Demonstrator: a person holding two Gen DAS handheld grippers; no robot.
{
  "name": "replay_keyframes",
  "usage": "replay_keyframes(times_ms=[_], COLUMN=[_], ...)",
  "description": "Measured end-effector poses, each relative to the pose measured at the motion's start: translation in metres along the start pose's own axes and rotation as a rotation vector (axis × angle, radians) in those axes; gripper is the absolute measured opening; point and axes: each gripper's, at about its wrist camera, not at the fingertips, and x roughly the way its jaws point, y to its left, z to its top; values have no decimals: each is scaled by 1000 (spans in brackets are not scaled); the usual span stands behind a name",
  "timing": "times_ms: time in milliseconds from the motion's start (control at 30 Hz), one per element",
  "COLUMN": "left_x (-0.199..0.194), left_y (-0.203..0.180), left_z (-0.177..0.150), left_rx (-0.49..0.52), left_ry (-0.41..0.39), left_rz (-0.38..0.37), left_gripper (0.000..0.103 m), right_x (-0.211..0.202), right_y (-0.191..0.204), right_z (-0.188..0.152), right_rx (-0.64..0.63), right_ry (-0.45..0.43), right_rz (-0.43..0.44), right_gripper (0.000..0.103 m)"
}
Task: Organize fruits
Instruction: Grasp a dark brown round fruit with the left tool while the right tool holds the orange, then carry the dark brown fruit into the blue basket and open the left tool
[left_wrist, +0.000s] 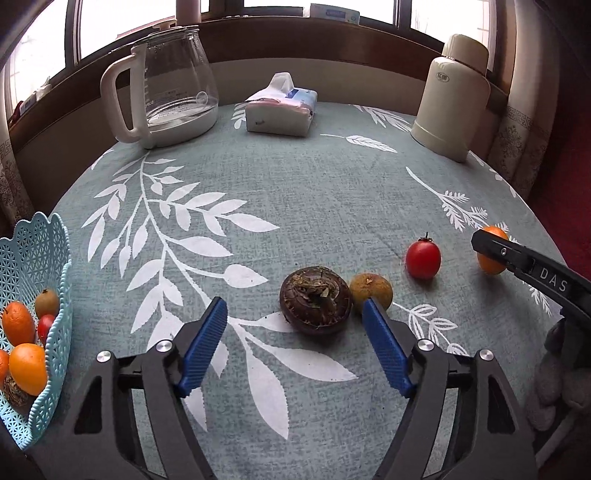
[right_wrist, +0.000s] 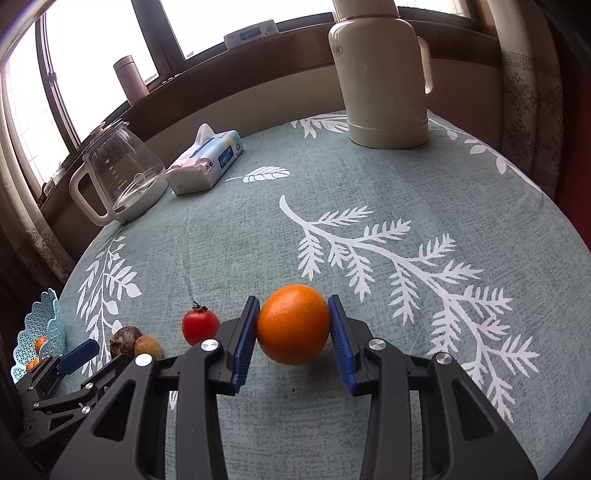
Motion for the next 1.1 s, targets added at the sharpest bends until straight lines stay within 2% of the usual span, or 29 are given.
replay_keyframes(times_ms=[67,200,333,667,1100], left_x=[4,7,5,-3,-39], left_y=[0,-1,-6,-3,13], left_z=[1,0,-1,-9,-13], left_rx=[-7,-3,16,-12,-49], left_ry=[12,23,16,13,-53], left_rz=[-16,-37,-54,-59,11], left_gripper=[64,56,44,43,43], right_x=[-1,-5,-7,-8,-14], right_y=[2,8,11,14,29], right_z=[0,-1,-2,-3,-9], right_rx=[-10,-35,-50,-69,-129], right_ry=[-8,-27,-37,-43,-53], right_rz=[2,8,15,35,73], right_gripper=[38,38,38,38,38])
